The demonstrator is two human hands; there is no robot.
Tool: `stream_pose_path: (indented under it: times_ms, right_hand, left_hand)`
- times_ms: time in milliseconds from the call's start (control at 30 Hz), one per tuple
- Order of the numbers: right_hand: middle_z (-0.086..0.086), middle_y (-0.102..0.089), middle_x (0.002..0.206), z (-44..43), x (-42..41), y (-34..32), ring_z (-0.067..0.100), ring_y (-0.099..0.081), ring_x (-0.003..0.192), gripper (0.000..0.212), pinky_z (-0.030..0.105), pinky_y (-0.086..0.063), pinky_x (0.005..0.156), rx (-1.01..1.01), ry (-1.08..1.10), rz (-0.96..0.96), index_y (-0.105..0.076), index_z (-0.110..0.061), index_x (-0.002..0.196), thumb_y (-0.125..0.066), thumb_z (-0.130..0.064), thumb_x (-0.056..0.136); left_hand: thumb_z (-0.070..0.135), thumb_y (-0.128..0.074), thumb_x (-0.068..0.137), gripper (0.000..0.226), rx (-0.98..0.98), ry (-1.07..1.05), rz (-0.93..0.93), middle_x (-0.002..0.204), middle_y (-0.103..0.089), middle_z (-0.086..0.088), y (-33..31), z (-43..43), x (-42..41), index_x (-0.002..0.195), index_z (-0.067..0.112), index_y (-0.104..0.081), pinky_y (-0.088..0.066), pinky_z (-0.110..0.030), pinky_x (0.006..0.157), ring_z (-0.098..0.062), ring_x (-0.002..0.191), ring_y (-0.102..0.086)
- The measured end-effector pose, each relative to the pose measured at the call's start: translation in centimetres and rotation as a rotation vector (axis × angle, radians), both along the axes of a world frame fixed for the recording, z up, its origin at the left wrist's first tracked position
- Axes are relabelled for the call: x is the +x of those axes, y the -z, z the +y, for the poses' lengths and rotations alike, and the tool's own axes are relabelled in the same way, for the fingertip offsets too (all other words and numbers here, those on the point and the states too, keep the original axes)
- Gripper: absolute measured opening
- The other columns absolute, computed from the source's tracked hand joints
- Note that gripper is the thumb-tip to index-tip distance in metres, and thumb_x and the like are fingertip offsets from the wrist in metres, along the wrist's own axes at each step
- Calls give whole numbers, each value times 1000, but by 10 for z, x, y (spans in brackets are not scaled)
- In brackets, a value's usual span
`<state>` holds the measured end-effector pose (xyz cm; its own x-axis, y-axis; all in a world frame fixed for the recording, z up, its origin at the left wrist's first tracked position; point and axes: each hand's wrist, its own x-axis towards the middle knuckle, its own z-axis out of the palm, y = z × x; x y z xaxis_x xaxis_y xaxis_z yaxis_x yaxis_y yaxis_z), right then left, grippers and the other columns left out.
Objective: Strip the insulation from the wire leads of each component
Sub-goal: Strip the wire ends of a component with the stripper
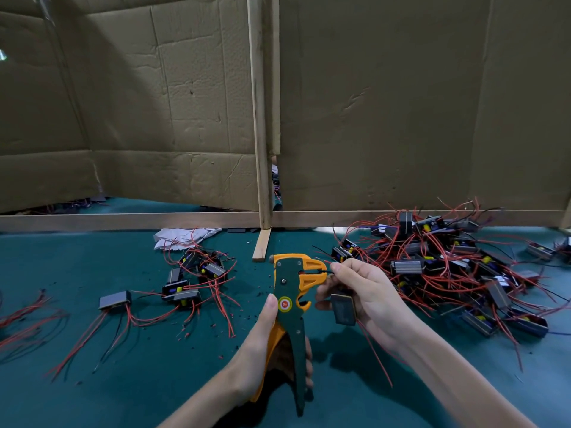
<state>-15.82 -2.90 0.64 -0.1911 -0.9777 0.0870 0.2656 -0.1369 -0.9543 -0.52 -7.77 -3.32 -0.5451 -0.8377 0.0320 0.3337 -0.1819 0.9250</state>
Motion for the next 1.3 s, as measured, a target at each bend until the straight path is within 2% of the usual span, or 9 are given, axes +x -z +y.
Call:
stream_pose_path:
  times_ms: [100, 500, 700, 800, 900, 1000, 1067, 1167, 1300]
  right_hand:
    - [17, -67, 68, 0, 3, -1, 23, -63, 58, 21, 35, -58, 61, -4, -10, -5, -48, -3, 77, -51, -14, 94]
    - [7, -66, 62, -3, -19, -16, 18, -61, 51, 19, 24, -52, 49, -116, 254, 160, -46, -7, 81, -51, -14, 98]
    - [12, -66, 71, -20, -79, -49, 29, -58, 57, 20, 36, -44, 54, -215, 917, 1235, -48, -6, 84, -47, -18, 100]
    - [29, -60, 105, -35, -103, -62, 42, -54, 98, 18, 48, -44, 80, 225, 1046, 1669, -48, 2, 105, -51, -12, 96]
    - [33, -29, 143, -49, -89, -66, 46, -24, 136, 60, 59, -25, 108, 658, 998, 1815, -31, 9, 135, -56, -23, 90]
    - [22, -41, 137, -71, -49, -55, 37, -38, 124, 45, 47, -36, 102, 209, 787, 1836, -39, -4, 134, -50, -18, 93]
    - [18, -55, 126, -86, -14, -43, 32, -50, 113, 35, 38, -41, 94, -12, 266, 1565, -47, -11, 133, -44, -16, 99]
    - [22, -57, 130, -112, 35, -31, 35, -53, 115, 33, 35, -42, 97, 8, -258, 1202, -56, -10, 127, -35, -4, 102]
    - [27, -52, 132, -146, 79, -19, 36, -52, 118, 51, 43, -46, 95, 84, -486, 1250, -58, -6, 117, -26, 20, 85]
  left_hand:
    - [74, -22, 76, 77, 9, -14, -182, 52, -55, -3, 22, 4, 13, 46, 16, -61, -45, -25, 43, -21, 46, -51]
    - [72, -27, 72, 86, 38, 142, -94, 84, -65, -30, 17, 1, 21, 80, -3, -70, -56, -40, 68, -40, 78, -67]
    - [72, -24, 77, 89, 14, 96, -98, 89, -66, -29, 15, 3, 24, 89, -5, -67, -55, -47, 79, -40, 83, -66]
    - [72, -25, 77, 89, -5, 70, -90, 90, -66, -30, 14, 5, 23, 88, -5, -68, -53, -50, 83, -41, 84, -66]
    - [72, -26, 77, 88, 4, 40, -57, 90, -66, -31, 13, 5, 23, 87, -5, -69, -57, -47, 79, -42, 83, -67]
    - [71, -26, 79, 86, -2, -53, -20, 89, -66, -32, 12, 4, 22, 83, -3, -70, -58, -43, 72, -43, 82, -67]
    - [70, -27, 78, 85, 7, -139, 14, 85, -66, -31, 12, 3, 23, 82, -4, -69, -58, -41, 68, -42, 78, -68]
    - [69, -29, 75, 84, 10, -257, 64, 80, -67, -29, 10, -3, 24, 87, -7, -65, -59, -41, 65, -40, 75, -68]
    - [64, -29, 81, 81, 3, -395, 160, 74, -66, -26, 8, -13, 31, 90, -9, -60, -59, -38, 59, -34, 67, -67]
